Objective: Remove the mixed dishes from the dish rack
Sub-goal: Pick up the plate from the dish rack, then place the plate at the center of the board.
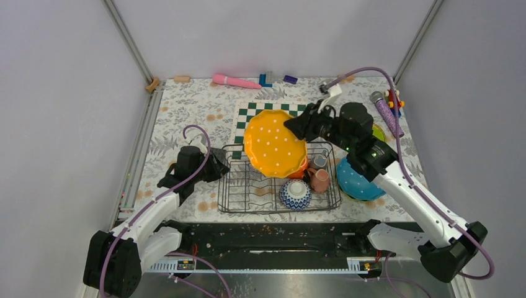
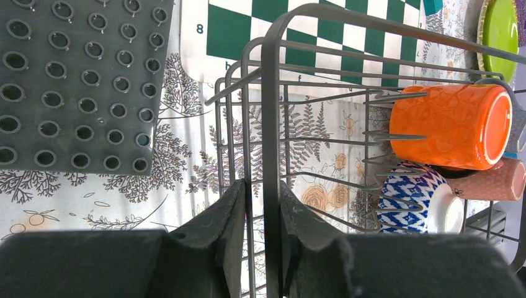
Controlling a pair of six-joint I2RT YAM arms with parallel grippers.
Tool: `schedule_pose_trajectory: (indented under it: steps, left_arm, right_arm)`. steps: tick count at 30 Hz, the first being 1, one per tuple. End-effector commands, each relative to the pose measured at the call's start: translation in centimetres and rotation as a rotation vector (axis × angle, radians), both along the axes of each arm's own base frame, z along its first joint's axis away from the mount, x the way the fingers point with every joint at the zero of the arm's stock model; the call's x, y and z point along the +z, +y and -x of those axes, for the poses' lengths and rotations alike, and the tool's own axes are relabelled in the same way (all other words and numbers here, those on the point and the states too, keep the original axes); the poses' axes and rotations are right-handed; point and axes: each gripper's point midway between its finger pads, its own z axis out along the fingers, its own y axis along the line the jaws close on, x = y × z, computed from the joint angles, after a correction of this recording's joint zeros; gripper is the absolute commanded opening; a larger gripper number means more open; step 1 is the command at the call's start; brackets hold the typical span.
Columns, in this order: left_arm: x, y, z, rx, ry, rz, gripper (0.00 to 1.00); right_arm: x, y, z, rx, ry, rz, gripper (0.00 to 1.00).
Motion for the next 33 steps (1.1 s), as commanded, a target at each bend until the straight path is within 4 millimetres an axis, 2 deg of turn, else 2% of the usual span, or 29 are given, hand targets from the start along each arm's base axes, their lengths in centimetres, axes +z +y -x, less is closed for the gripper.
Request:
schedule_pose_trajectory:
  steps: [1,5,8,16,21,24,26,29,33]
  left_arm:
    - [-1.0,0.2,0.8,0.007,0.056,-0.009,0.21]
    - [-1.0,0.2,0.8,0.007,0.058,-0.008,0.21]
    - [-1.0,0.3,0.8,0.008,0.054,-0.009,0.21]
    - [-1.0,0.3,0.8,0.011,0.054,-0.011,0.21]
    - [-1.0,0.4,0.8,0.012,0.055,-0.014,0.21]
    - [-0.9,0.4,0.8,0.011,0.052,-0.015,0.21]
    - [-1.0,0.4,0.8,0.012,0.054,-0.017,0.21]
    - [-1.0,0.4,0.8,0.014,0.055,-0.018,0.21]
    - [-1.1,0.4,0.8,0.012,0.058,-0.020,0.21]
  right_arm:
    - [5.4,-2.8,-2.0,-0.125,0.087,-0.363,0.00]
    - [4.4,-5.8,-3.8,-0.214,0.133,-0.459,0.00]
    - [2.9,-8.4,-4.8,-0.313,0.145,-0.492,0.00]
    - [-0.1,-16.9,-5.1,-0.610,0.133,-0.518,0.00]
    - [-3.0,-23.5,-4.4,-0.868,0.119,-0.486,0.00]
    - [-4.8,-27.9,-3.1,-1.066,0.109,-0.434,0.00]
    - [-5.7,-30.0,-2.3,-1.167,0.094,-0.400,0.00]
    - [-6.6,-32.2,-1.2,-1.281,0.088,-0.353,0.00]
    - [-8.1,-34.0,-0.4,-1.378,0.097,-0.303,0.00]
